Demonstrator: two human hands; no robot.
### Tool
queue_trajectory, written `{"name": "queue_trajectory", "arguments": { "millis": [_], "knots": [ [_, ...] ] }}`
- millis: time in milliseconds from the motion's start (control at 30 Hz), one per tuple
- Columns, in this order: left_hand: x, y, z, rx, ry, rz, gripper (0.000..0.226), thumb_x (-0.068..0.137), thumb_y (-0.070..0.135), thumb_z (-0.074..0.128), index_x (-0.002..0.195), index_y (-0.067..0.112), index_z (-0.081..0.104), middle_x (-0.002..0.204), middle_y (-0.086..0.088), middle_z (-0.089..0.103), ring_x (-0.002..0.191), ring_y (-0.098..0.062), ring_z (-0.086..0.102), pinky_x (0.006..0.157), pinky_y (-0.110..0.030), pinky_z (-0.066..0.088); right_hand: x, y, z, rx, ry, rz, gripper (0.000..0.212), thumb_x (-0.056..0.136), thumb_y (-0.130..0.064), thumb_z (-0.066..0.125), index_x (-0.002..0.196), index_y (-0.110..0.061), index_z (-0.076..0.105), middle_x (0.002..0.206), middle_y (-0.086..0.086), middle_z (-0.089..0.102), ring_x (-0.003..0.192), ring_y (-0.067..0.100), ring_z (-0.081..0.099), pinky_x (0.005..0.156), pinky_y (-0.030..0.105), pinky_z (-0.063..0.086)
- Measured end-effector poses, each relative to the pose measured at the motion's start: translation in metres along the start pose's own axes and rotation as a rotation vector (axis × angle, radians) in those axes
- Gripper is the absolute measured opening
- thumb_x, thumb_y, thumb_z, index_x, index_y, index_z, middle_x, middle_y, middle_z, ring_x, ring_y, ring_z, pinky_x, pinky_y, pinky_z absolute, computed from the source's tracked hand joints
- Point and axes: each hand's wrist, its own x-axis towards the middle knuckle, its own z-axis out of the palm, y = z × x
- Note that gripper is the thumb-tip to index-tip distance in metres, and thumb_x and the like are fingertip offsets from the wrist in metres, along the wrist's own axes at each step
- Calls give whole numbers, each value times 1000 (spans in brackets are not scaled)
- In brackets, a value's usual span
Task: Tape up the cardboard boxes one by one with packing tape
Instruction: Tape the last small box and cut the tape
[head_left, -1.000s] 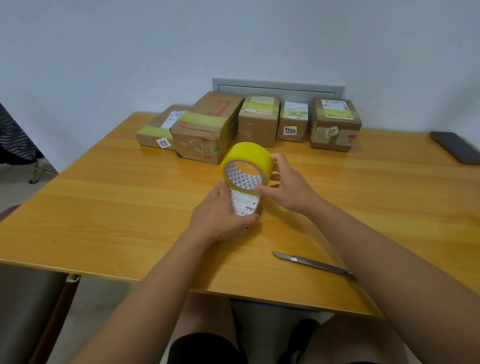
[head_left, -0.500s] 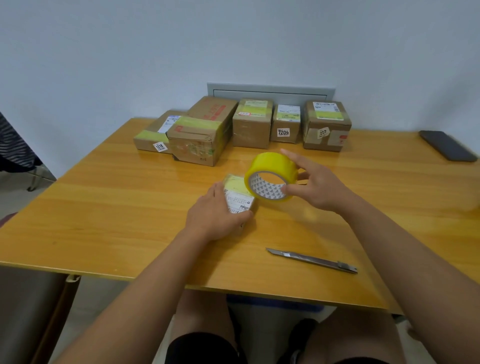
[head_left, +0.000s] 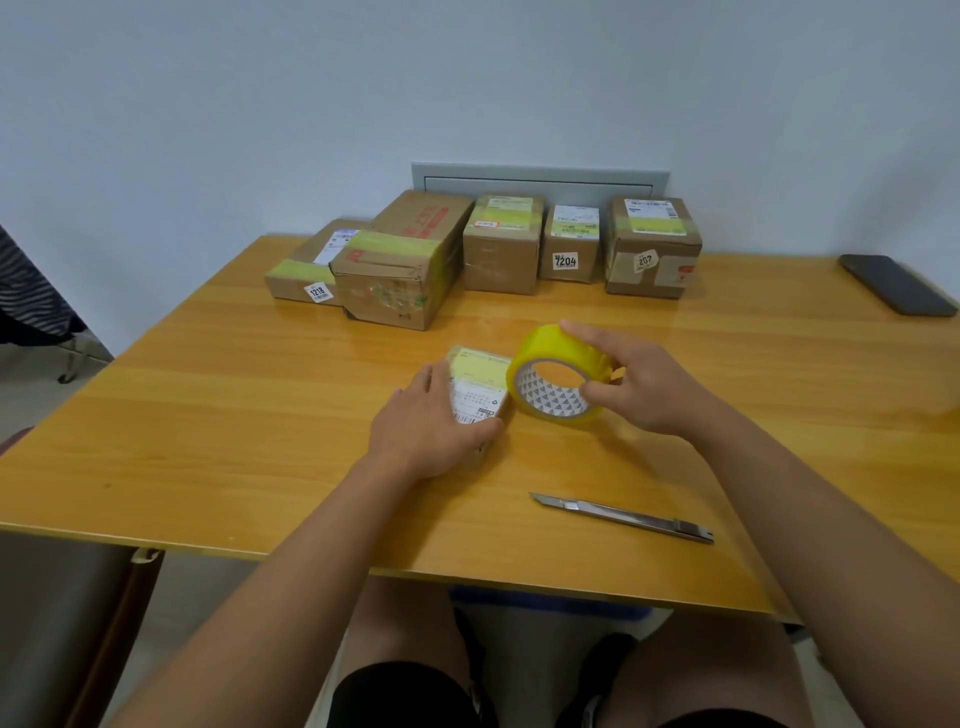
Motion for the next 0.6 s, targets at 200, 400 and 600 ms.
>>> {"name": "queue_trajectory", "arguments": {
  "millis": [200,400,600],
  "knots": [
    [3,-2,-1,95,-53,42,98,84,78,41,158,28,-1,165,-5,-9,152,-23,-3,122,-45,3,6,-5,1,-94,-16,17,74,89,-27,64,147,-50,24,131,7,51,108,23,49,88,39,47],
    [13,4,-10,192,-70,191,101,88,69,45,156,4,7,166,-6,-4,152,-21,2,121,-38,12,5,-7,1,-113,-20,16,75,90,-26,63,150,-47,22,126,4,50,102,19,49,84,34,45],
    [24,10,-13,270,-46,206,93,85,72,44,154,15,16,155,-11,22,143,-29,20,115,-42,22,5,-5,3,-93,-18,9,75,90,-26,62,150,-47,22,129,2,49,105,18,48,85,34,46]
  ]
}}
